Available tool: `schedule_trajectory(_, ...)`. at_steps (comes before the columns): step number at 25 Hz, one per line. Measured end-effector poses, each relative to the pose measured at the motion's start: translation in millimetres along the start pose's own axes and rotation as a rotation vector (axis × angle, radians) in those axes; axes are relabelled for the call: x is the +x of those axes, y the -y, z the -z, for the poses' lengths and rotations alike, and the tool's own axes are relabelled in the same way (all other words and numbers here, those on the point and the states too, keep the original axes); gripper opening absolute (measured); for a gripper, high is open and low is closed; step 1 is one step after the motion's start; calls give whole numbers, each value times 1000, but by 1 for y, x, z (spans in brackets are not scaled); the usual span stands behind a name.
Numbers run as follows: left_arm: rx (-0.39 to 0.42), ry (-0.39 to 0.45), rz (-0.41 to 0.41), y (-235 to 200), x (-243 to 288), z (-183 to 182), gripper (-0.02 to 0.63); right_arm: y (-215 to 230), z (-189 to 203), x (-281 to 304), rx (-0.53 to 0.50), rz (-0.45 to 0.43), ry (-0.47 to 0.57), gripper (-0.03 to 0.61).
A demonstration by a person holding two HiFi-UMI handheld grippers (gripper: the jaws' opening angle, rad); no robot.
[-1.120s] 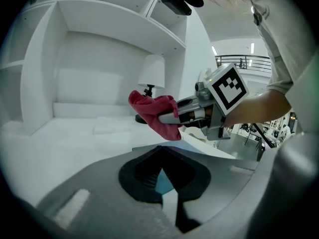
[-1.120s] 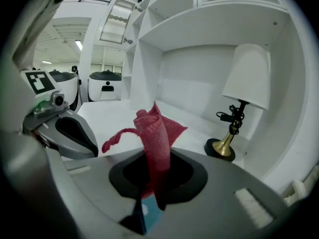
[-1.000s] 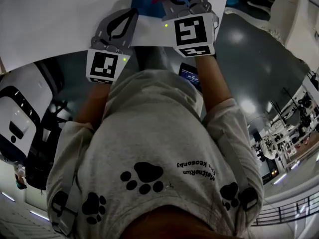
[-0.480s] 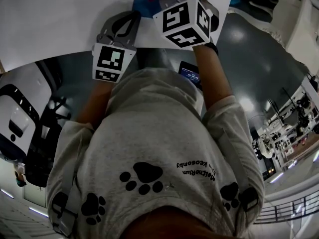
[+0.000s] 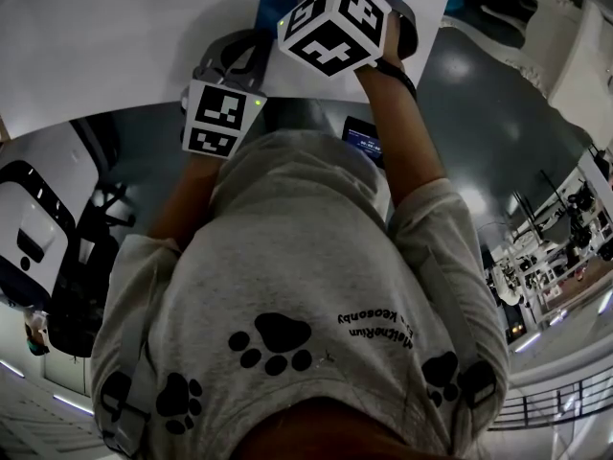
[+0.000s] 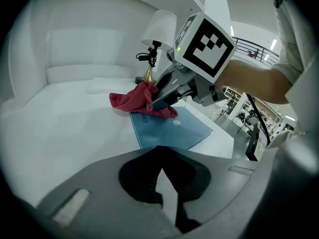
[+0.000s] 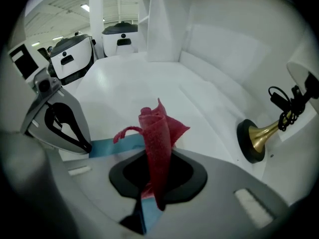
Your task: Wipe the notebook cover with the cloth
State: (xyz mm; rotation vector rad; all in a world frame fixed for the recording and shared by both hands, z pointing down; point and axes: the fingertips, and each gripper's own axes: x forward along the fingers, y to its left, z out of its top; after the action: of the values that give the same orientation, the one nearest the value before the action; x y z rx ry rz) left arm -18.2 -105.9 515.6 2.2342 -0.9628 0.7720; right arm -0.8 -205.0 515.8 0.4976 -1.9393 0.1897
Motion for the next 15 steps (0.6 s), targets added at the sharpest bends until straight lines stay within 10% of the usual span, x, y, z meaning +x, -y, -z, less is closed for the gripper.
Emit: schedule_trajectory(15,-35,-13,-5,-3,1,9,-3,3,17,-3,11,-56,-59,48)
